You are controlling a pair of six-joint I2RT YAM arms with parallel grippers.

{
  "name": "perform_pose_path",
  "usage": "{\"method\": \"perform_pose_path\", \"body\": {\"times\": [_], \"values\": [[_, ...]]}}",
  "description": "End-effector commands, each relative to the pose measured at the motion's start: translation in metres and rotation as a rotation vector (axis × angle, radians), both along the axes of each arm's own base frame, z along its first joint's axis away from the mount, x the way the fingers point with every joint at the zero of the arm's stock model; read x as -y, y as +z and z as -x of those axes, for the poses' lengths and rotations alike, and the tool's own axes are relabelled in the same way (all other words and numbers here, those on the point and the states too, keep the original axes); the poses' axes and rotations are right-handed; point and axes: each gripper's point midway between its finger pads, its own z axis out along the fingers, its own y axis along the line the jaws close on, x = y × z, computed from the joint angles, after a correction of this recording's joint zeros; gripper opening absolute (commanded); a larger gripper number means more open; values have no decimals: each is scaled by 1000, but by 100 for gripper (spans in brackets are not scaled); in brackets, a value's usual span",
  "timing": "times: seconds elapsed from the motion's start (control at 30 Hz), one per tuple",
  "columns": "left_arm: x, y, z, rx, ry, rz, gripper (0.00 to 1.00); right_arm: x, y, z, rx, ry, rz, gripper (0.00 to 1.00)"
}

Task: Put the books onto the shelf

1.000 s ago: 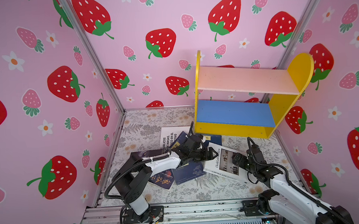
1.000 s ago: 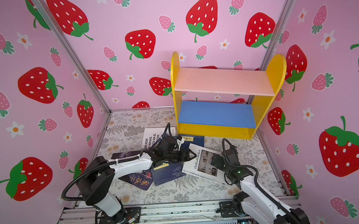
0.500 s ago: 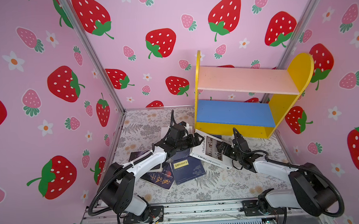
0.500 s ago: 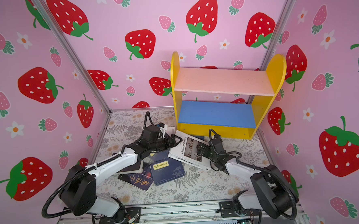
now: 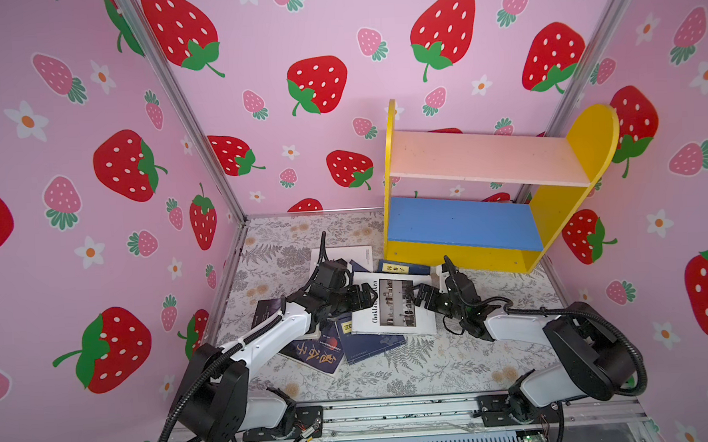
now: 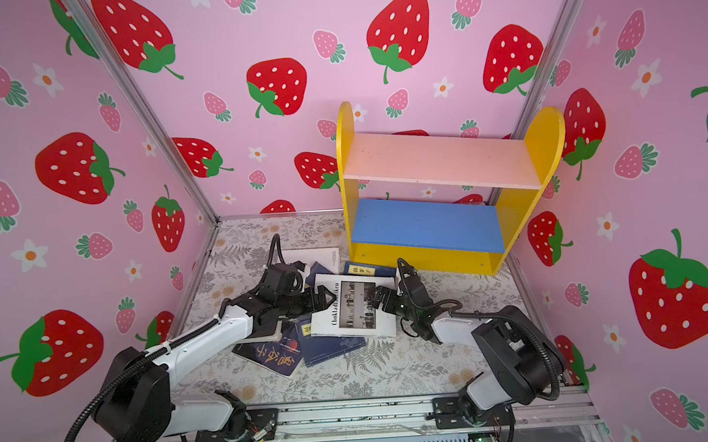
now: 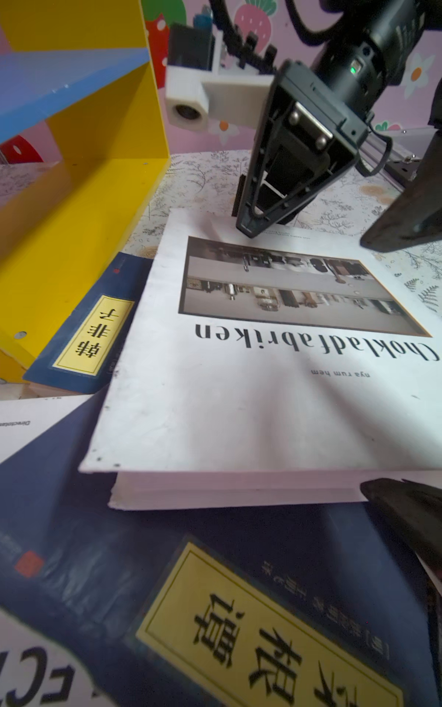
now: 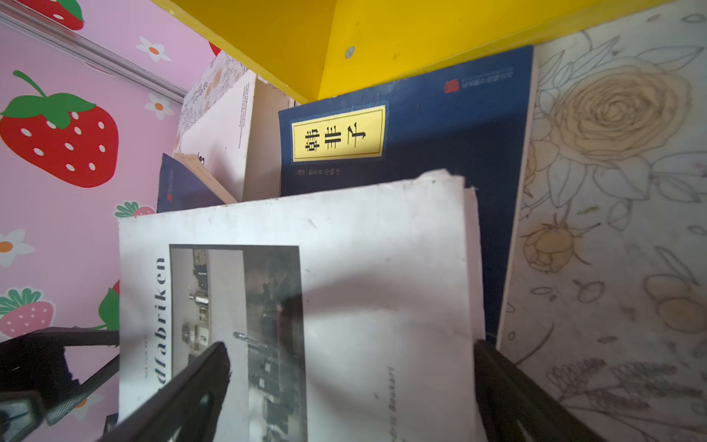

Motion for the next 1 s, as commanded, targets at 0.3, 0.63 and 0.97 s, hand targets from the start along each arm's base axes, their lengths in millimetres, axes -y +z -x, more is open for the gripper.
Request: {"method": "perform_pose_path", "body": {"times": [0.3, 0.63, 0.97], "values": [[-11, -35, 15, -89, 4, 97, 96, -4, -6, 6, -20, 11, 6, 100], [22, -17, 6, -30, -118, 287, 93, -12, -19, 8, -45, 39, 8, 100], [25, 8, -1, -3, -118, 301, 74, -17, -1, -1, 16, 46, -1, 100]]}}
